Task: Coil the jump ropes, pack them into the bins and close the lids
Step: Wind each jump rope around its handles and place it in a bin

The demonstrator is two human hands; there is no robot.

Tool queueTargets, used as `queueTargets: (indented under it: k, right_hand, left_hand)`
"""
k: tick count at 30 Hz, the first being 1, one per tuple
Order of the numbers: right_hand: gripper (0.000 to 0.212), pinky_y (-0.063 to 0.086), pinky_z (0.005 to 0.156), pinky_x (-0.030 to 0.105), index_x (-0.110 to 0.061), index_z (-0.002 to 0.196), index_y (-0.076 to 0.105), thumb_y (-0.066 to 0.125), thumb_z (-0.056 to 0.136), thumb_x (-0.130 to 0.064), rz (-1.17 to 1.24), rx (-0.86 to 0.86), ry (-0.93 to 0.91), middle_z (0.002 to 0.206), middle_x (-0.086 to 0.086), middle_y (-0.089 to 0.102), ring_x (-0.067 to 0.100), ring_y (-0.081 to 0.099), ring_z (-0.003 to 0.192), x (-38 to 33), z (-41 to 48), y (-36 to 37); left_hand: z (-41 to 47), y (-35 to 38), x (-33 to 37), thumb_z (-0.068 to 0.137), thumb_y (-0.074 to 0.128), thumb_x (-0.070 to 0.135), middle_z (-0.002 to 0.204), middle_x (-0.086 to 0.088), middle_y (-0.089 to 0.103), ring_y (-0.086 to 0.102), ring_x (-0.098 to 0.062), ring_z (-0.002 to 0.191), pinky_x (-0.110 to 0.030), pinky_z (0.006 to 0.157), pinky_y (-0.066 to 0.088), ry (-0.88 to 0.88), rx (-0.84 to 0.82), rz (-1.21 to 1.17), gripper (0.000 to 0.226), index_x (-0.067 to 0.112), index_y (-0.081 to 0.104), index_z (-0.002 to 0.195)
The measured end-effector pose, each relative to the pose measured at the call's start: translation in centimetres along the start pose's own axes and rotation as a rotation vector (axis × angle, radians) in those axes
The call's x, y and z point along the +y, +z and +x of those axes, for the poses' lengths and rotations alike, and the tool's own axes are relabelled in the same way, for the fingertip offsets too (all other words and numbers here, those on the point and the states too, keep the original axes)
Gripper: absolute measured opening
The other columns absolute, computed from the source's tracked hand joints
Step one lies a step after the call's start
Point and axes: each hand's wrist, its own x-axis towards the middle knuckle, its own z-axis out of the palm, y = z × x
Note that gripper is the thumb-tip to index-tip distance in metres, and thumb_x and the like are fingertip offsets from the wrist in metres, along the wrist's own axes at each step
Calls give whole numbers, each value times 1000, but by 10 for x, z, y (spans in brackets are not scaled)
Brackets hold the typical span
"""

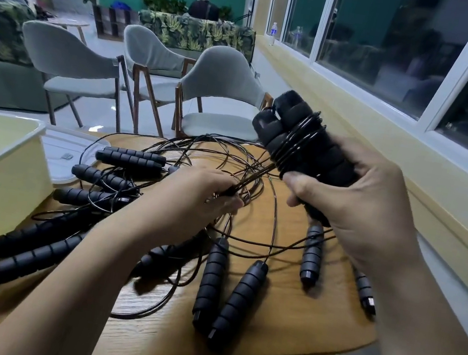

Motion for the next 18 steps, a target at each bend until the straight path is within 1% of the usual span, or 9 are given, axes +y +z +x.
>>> queueTargets:
  k: [2, 5, 6, 8, 10, 11, 13, 15, 18]
  right_hand:
    - [51, 61, 65, 38, -31, 130, 75, 89, 84, -14, -85, 47, -10, 85, 3, 80, 23, 77, 75, 7, 1, 2]
    - [62, 65, 82, 48, -43, 136, 70, 87, 77, -35, -246, 118, 0, 100, 1, 78, 22, 76, 89, 18, 7, 0]
    - [62, 66, 81, 51, -44, 136, 70, 87, 77, -36, -257, 125, 13, 102, 2, 78, 23, 76, 90, 20, 8, 0]
    - [54, 64, 68, 48, -38, 132, 73, 87, 83, -22, -116, 88, 24, 97, 6, 80, 31, 78, 86, 22, 9, -1]
    - [46, 54, 53, 38, -25, 130, 74, 83, 89, -6, 111, 56, 57, 95, 13, 80, 39, 78, 79, 22, 9, -1]
    - [43, 50, 50, 35, -20, 130, 74, 80, 91, -3, 201, 50, 78, 96, 14, 79, 39, 77, 77, 22, 9, -2]
    - [41, 47, 48, 32, -13, 131, 72, 78, 92, -1, 292, 49, 97, 98, 13, 77, 36, 75, 76, 23, 10, -1]
    - [40, 47, 48, 33, -10, 131, 71, 77, 92, -1, 308, 47, 87, 100, 12, 77, 34, 74, 76, 23, 11, -2]
    - [41, 49, 48, 32, -10, 131, 72, 77, 92, 0, 295, 48, 66, 100, 12, 77, 34, 73, 77, 22, 10, -4]
  left_hand:
    - [1, 1, -1, 103, 60, 42, 89, 12, 63, 55, -8, 89, -33, 77, 48, 29, -9, 23, 26, 22, 70, 89]
    - [0, 0, 2, 105, 60, 41, 92, 16, 62, 56, 0, 95, -21, 76, 42, 77, -49, -51, 22, 30, 69, 88]
    - [0, 0, 3, 106, 60, 40, 93, 16, 63, 56, 1, 98, -19, 79, 42, 94, -52, -71, 23, 30, 70, 88]
    - [-2, 1, 2, 106, 60, 40, 94, 16, 64, 56, 1, 103, -21, 84, 45, 99, -48, -67, 24, 28, 71, 88]
    - [-2, 2, 0, 106, 60, 42, 87, 17, 64, 56, 2, 98, -25, 79, 44, 63, -45, -83, 26, 32, 68, 83]
    - [-3, 3, -1, 106, 59, 43, 83, 17, 63, 56, 1, 93, -27, 75, 42, 45, -45, -90, 28, 35, 64, 79]
    - [-3, 3, -3, 105, 59, 47, 82, 12, 63, 57, -3, 87, -30, 70, 43, 12, -45, -95, 30, 31, 63, 80]
    - [-5, 2, -4, 102, 56, 57, 86, 6, 67, 61, -6, 86, -32, 74, 48, -23, -39, -128, 38, 24, 68, 87]
    - [-6, 1, -10, 101, 42, 64, 94, 14, 76, 69, 0, 92, -31, 82, 55, -75, -17, -240, 50, 29, 78, 97]
